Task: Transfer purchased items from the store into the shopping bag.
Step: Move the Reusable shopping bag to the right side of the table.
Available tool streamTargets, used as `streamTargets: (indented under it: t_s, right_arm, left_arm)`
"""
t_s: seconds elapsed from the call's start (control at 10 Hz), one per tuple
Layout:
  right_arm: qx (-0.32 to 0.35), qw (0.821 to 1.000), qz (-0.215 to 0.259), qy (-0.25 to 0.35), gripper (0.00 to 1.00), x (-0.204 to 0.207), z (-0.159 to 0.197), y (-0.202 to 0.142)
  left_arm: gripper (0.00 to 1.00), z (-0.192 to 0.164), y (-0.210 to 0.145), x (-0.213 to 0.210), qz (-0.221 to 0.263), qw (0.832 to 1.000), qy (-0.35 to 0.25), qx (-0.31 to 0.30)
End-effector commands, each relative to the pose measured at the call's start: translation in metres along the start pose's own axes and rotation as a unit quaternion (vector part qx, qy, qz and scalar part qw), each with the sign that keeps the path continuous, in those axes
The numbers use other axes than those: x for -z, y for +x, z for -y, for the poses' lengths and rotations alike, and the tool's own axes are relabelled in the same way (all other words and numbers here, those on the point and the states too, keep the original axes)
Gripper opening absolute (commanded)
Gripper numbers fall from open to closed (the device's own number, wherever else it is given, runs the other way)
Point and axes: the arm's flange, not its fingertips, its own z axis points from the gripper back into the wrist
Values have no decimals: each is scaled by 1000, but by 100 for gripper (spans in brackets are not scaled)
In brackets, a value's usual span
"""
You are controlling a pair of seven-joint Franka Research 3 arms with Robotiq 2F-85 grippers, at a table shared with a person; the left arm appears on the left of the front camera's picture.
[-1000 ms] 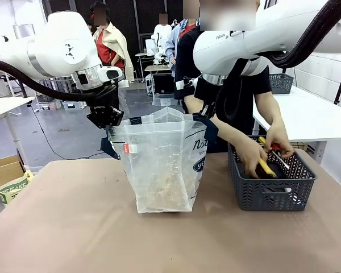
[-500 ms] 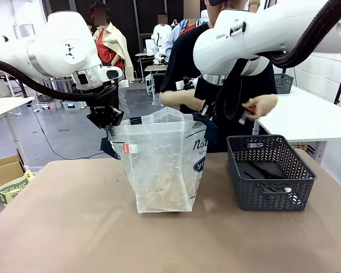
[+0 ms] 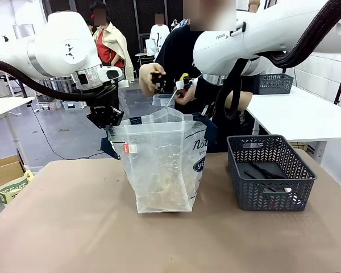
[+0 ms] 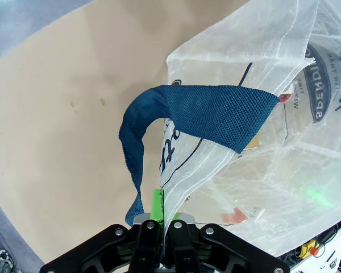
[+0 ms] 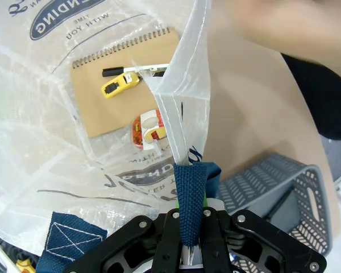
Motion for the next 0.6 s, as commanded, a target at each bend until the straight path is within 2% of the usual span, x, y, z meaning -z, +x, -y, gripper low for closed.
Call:
streamTargets:
  t_s: [0.0, 0.5]
  right_arm:
    - [0, 1000, 0, 0, 0, 0, 1, -1]
    - [0, 1000, 0, 0, 0, 0, 1, -1]
  left_arm:
    - [0, -2, 0, -2, 4, 1000, 5, -5]
    - [0, -2, 0, -2, 4, 1000, 5, -5]
